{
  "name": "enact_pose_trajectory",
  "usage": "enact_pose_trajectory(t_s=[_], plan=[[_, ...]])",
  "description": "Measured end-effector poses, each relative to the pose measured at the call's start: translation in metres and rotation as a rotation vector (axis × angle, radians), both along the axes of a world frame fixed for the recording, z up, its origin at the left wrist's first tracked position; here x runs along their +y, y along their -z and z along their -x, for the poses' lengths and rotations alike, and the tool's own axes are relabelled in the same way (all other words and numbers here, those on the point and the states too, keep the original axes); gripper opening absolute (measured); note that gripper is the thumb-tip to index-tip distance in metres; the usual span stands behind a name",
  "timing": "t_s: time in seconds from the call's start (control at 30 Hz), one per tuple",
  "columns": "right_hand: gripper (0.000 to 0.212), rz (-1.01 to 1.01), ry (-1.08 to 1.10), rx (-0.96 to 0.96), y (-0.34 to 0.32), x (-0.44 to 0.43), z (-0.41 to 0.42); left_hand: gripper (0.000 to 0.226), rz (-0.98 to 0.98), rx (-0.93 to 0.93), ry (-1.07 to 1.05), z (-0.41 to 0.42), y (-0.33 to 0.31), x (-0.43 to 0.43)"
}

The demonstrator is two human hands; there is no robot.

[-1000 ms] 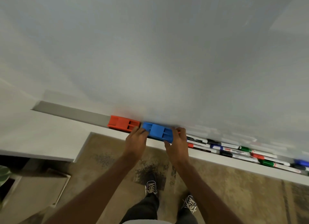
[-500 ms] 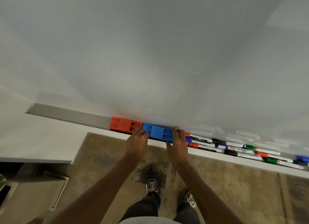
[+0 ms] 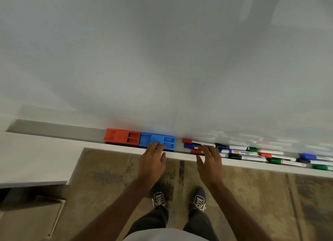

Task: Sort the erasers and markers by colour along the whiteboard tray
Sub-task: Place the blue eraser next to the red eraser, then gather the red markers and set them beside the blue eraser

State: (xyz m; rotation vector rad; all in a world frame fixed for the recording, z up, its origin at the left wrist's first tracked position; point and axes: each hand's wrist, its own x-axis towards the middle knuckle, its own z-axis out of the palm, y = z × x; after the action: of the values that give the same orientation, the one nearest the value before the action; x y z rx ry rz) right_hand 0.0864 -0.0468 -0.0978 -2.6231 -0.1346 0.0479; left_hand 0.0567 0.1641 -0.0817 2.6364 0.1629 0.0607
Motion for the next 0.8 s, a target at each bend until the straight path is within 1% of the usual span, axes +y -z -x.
enact_pose_trajectory(t_s=[0.13, 0.27, 0.37, 0.43, 0.53, 0.63, 0.67, 0.7, 0.8], plan=[[0.034, 0.140, -0.044, -0.018, -0.001, -0.045, -0.008, 0.025, 0.178, 0.065, 0.023, 0.000, -0.001, -0.036], [0.034, 0.279, -0.154, 0.016, -0.004, -0.069, -0.020, 0.020, 0.276, 0.136, 0.006, -0.002, -0.005, -0.066], [0.032, 0.333, -0.224, 0.032, -0.005, -0.077, -0.029, 0.014, 0.334, 0.200, -0.040, -0.002, -0.003, -0.083], [0.032, 0.337, -0.246, 0.035, -0.006, -0.080, -0.033, 0.011, 0.430, 0.269, -0.106, -0.002, -0.003, -0.093], [0.034, 0.328, -0.294, 0.045, -0.007, -0.083, -0.038, 0.010, 0.693, 0.409, -0.283, -0.004, -0.001, -0.109], [0.028, 0.268, -0.302, 0.050, -0.010, -0.085, -0.040, 0.014, 1.133, 0.547, -0.519, -0.008, -0.003, -0.123], [0.026, 0.233, -0.298, 0.041, -0.011, -0.085, -0.039, 0.019, 1.276, 0.560, -0.571, -0.009, -0.004, -0.127], [0.024, 0.192, -0.300, 0.031, -0.012, -0.084, -0.037, 0.023, 1.378, 0.560, -0.608, -0.011, -0.005, -0.130], [0.025, 0.077, -0.363, 0.020, -0.016, -0.079, -0.029, 0.030, 1.574, 0.531, -0.665, -0.013, -0.006, -0.136]])
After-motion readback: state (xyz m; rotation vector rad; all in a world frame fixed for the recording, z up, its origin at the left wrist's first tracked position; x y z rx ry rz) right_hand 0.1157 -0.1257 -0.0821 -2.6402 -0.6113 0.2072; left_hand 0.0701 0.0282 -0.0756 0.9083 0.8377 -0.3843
